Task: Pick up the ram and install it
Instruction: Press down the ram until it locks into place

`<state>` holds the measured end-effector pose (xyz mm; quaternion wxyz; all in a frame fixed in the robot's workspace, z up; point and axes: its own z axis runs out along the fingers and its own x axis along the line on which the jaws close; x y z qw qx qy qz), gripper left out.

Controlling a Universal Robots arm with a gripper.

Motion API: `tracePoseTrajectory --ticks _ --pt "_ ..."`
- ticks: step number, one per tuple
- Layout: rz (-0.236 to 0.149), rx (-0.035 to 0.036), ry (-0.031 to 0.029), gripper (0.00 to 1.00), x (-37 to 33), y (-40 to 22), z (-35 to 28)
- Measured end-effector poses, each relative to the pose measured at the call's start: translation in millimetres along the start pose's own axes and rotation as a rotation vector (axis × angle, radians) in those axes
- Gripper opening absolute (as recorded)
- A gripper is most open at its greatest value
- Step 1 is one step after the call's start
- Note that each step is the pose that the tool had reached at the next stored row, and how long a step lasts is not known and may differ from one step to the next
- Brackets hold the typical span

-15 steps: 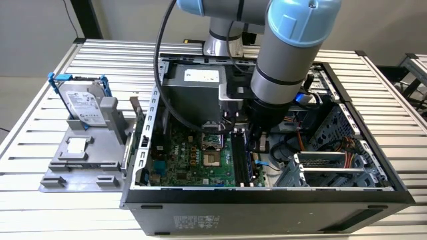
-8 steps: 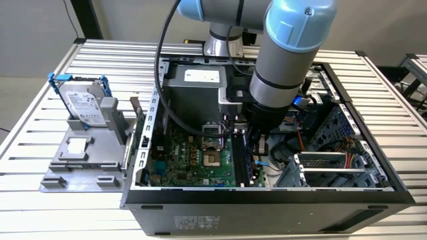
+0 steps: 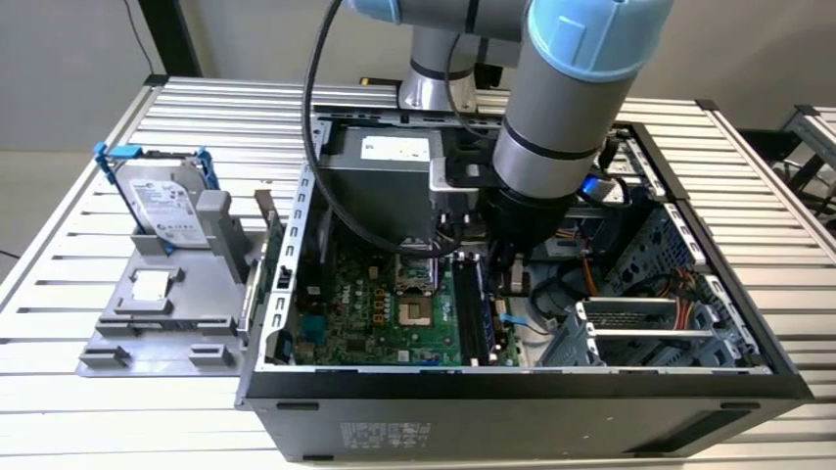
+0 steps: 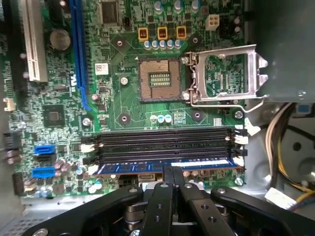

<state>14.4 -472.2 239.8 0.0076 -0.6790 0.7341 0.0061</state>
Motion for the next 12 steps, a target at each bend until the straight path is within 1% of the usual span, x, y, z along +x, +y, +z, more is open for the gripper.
tracePoseTrajectory --ticks 7,8,12 --pt "0.000 0.0000 0.0001 0.00 -0.6 -0.1 -32.2" --pt "0.000 -0.0004 0.0004 0.00 -0.6 -0.2 -33.3" --pt "0.000 -0.0011 0.0001 0.00 -0.6 -0.1 -33.2"
